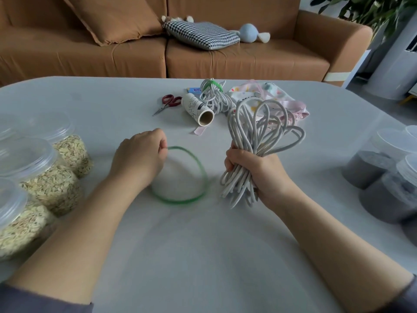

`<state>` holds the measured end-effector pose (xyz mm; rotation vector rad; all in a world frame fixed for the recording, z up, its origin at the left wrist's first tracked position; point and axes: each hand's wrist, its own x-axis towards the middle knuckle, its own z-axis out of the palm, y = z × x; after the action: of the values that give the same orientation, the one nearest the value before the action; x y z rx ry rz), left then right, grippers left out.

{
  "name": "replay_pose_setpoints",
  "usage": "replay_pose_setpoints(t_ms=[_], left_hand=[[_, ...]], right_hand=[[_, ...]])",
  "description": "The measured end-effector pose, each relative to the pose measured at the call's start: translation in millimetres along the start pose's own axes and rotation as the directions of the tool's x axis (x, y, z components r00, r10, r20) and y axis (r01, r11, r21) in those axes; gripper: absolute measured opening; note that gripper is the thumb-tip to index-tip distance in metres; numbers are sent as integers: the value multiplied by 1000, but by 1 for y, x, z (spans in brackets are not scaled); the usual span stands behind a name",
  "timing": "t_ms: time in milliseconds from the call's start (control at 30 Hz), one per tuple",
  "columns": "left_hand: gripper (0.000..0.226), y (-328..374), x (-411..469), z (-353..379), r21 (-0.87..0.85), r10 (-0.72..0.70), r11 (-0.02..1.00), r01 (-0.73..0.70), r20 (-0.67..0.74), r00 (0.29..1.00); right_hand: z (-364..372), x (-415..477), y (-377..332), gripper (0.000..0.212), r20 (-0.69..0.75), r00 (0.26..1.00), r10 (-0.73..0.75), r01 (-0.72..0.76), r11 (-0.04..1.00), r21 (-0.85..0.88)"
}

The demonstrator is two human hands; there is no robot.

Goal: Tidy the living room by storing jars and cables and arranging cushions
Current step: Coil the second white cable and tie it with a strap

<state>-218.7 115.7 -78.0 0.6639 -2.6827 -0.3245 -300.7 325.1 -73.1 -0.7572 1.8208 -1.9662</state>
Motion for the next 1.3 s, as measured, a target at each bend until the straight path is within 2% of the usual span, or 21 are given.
replay_pose_setpoints(t_ms=[133, 233, 300, 367, 467, 533, 567, 667, 767, 800, 867, 900, 933, 1000, 1067, 1100, 1133, 1167, 1233, 1267, 1300], left_hand=[[4, 13, -6, 0, -202, -18, 979, -6, -118, 993], [8, 24, -8, 3, -417, -53, 909, -8, -135, 989], [11, 32, -9, 6, -610, -78, 792, 21, -68, 995], [15, 40, -12, 5, -794, -86, 604, 69, 22, 996], [24, 45, -14, 3, -921, -41, 379, 89, 79, 996], [30, 43, -13, 1, -947, -8, 311, 78, 80, 997], [31, 42, -12, 1, -940, -19, 335, 67, 64, 998], [25, 39, -10, 1, -840, -104, 543, 18, -46, 993], [13, 37, -12, 2, -676, -100, 733, -76, -218, 971], [12, 36, -12, 0, -628, -74, 768, -125, -282, 957], [12, 36, -12, -3, -641, -66, 742, -196, -360, 930], [13, 36, -12, -5, -725, -113, 663, -189, -347, 931], [16, 37, -11, -7, -832, -182, 531, -158, -295, 938], [25, 37, -7, -14, -982, -286, 168, -91, -137, 949], [34, 36, -3, -20, -979, -318, -199, -49, 17, 948], [36, 34, -1, -24, -945, -317, -324, -38, 71, 946], [35, 32, -1, -26, -920, -317, -389, -34, 100, 943], [33, 31, -1, -27, -911, -319, -412, -36, 107, 942], [27, 29, -1, -25, -916, -316, -399, -40, 97, 944], [24, 28, -1, -23, -928, -307, -371, -30, 92, 947], [21, 29, -1, -20, -946, -294, -325, -10, 91, 951]], right_hand=[[-2, 0, -1, 13, -48, 999, -20, 15, 994, -109], [-2, -2, -2, 13, -99, 994, -37, 22, 988, -151], [-2, -4, -4, 19, -108, 989, -103, 77, 972, -221], [-2, -5, -5, 23, -104, 977, -184, 150, 951, -270], [-5, -8, -5, 23, -108, 952, -286, 229, 902, -366], [-8, -7, -5, 16, -78, 939, -334, 263, 848, -460], [-11, -5, -5, 13, -61, 934, -353, 275, 816, -508], [-17, -1, -8, 16, 23, 877, -481, 370, 642, -672], [-23, 2, -5, 12, 166, 838, -521, 369, 315, -874], [-22, 1, -5, 13, 210, 840, -501, 360, 224, -906], [-17, -2, -8, 11, 279, 823, -495, 408, 174, -896], [-15, -4, -8, 11, 303, 818, -489, 429, 168, -888], [-12, -6, -8, 12, 313, 819, -481, 434, 163, -886], [-12, -6, -8, 16, 315, 827, -466, 435, 175, -883], [-13, -4, -5, 17, 302, 832, -466, 425, 185, -886], [-15, -3, -3, 18, 296, 829, -475, 423, 185, -887], [-16, -3, -3, 19, 286, 827, -484, 418, 188, -889], [-16, -3, -3, 19, 281, 827, -487, 423, 208, -882], [-16, -3, 0, 18, 269, 818, -508, 432, 235, -870], [-16, -2, 2, 19, 245, 833, -497, 427, 293, -855], [-15, -2, 2, 24, 186, 856, -482, 408, 412, -815]])
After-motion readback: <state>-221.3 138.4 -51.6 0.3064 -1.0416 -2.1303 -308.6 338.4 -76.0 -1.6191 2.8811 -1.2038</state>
